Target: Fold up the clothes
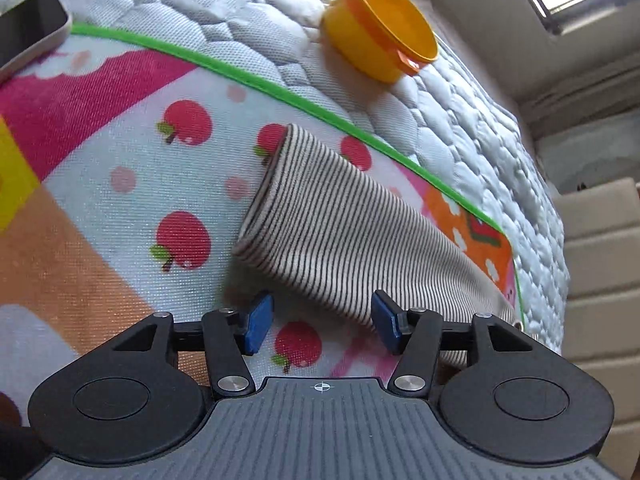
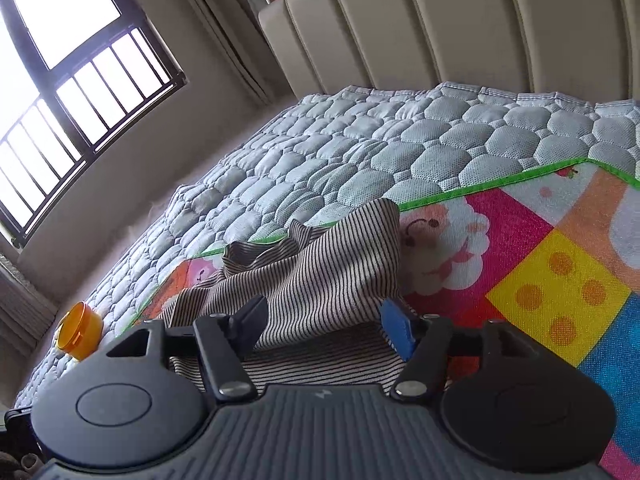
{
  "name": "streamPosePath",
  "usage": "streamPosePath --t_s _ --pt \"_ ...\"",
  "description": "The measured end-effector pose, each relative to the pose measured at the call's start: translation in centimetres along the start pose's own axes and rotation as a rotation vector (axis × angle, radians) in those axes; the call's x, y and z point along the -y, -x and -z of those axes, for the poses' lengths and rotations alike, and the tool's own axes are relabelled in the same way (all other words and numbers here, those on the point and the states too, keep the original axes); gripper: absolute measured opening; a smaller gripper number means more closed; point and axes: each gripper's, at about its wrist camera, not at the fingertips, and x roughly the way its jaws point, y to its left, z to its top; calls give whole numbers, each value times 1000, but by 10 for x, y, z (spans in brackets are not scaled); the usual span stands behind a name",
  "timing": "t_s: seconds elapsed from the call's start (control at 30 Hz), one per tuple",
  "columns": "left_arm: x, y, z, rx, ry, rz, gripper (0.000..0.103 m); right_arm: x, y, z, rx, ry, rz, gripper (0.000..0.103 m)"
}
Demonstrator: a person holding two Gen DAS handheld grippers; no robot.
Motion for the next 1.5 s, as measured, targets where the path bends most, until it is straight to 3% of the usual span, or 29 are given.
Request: streamPosePath --t_s 0.07,0.1,0.17,0.23,0.3,0.37,0.57,0.73,0.93,1.03,1.13,1.2,1.5 --pt "3 2 -3 57 -7 -9 54 3 -1 -1 -1 -12 -1 64" --pt "10 4 -5 112 -48 -31 37 4 -2 -1 -2 -15 0 64" --pt "33 7 -5 211 -184 -110 17 6 -1 -3 8 -21 1 64" --pt "60 8 -1 275 -334 -164 12 8 2 -6 25 -26 4 64" --pt "96 12 9 318 -477 -170 9 12 7 -12 56 -33 17 64" --pt "137 20 22 339 -579 -119 9 18 13 -18 87 -48 31 64" --pt "270 44 84 380 -853 131 9 50 34 -35 164 -170 33 64" --pt "334 44 158 303 -976 313 9 81 44 -45 210 -268 58 64" --pt "343 -2 234 100 -1069 341 11 101 37 -48 202 -329 47 64" --pt "334 -28 255 -13 -1082 334 21 101 33 -48 197 -320 40 64" --pt "324 -40 265 -56 -1088 320 30 101 28 -48 182 -312 41 64" --pt "315 -41 260 -57 -1085 315 41 100 23 -47 165 -305 41 64" --pt "254 -42 203 -84 -1021 204 61 70 -2 -35 85 -159 88 64"
